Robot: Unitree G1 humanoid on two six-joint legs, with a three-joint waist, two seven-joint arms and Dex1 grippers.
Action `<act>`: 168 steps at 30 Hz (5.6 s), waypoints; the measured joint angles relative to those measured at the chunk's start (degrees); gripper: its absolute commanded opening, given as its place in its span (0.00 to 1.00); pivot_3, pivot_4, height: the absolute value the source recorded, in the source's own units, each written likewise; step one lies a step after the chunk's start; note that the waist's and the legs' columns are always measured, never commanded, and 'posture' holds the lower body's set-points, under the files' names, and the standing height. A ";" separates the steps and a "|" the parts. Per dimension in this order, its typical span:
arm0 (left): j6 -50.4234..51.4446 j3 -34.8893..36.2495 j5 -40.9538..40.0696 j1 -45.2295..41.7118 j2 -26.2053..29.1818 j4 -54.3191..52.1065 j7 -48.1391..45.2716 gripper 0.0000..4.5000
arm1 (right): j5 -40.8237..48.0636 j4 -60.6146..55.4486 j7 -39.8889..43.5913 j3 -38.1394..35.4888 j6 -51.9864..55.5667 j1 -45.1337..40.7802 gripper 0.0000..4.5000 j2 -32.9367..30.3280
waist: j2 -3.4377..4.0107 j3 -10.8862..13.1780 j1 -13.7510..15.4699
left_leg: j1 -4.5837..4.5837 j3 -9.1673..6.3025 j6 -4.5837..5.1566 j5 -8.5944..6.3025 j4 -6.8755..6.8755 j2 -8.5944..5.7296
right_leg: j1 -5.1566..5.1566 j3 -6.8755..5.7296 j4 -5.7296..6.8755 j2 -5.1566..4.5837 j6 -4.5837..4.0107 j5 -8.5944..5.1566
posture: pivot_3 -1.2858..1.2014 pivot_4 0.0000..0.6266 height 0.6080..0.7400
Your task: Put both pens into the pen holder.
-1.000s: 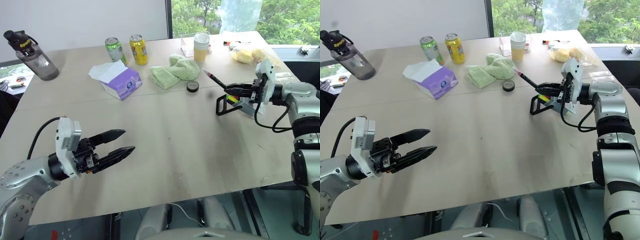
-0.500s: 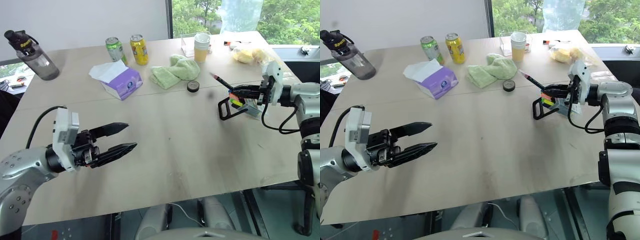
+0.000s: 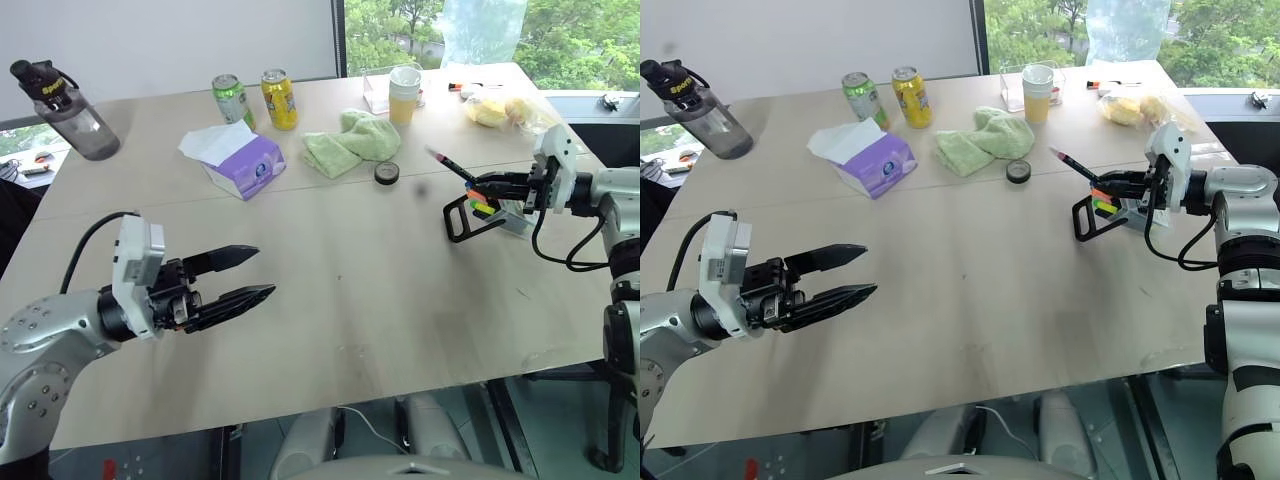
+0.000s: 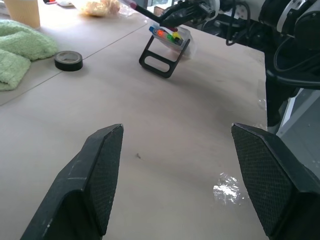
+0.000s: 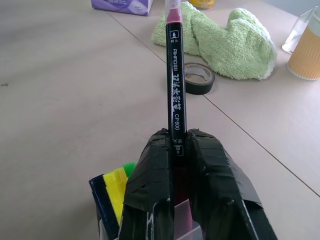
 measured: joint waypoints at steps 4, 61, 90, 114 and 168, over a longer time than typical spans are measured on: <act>-0.16 0.00 0.09 -0.01 -0.01 0.00 0.01 0.78 | -0.01 0.16 0.25 -0.04 -0.07 0.11 0.01 -0.01 | 0.00 0.00 0.00 | 0.00 -0.01 0.00 0.00 0.00 0.00 | 0.01 0.00 0.00 0.00 0.00 0.00 | 0.52 0.24 1.00; -1.73 -2.40 2.35 -2.10 -0.96 1.46 1.62 0.78 | -6.91 -30.18 -20.46 9.30 34.57 -1.28 0.78 11.64 | -0.02 -0.01 0.00 | 0.00 -0.12 -0.01 0.00 0.05 0.00 | 0.04 -0.01 0.02 -0.01 0.00 0.00 | 0.52 0.24 1.00; -1.74 -1.39 2.81 -0.11 -1.20 0.29 2.40 0.78 | -12.86 -9.42 -42.42 12.31 42.85 -7.14 0.01 30.22 | -0.03 -0.03 -1.68 | 0.01 -0.11 -0.01 0.01 0.03 -0.02 | -0.02 -0.02 0.07 0.01 0.00 0.00 | 0.52 0.24 1.00; -1.96 -1.76 3.03 -1.21 -1.19 1.14 1.33 0.78 | 9.01 -43.66 -11.49 6.91 42.44 -3.98 0.01 15.45 | -0.03 -0.02 -1.30 | 0.00 -0.17 0.01 0.00 0.03 -0.03 | 0.05 -0.08 0.01 -0.02 0.00 0.00 | 0.52 0.24 1.00; -2.43 -4.70 4.33 -4.15 -1.19 2.75 0.67 0.78 | 0.25 8.84 5.98 1.08 -0.40 -10.69 0.99 5.31 | -0.02 0.00 -1.44 | -0.01 -0.08 0.00 0.00 0.03 -0.01 | 0.00 -0.01 0.02 -0.01 0.00 0.00 | 0.52 0.24 1.00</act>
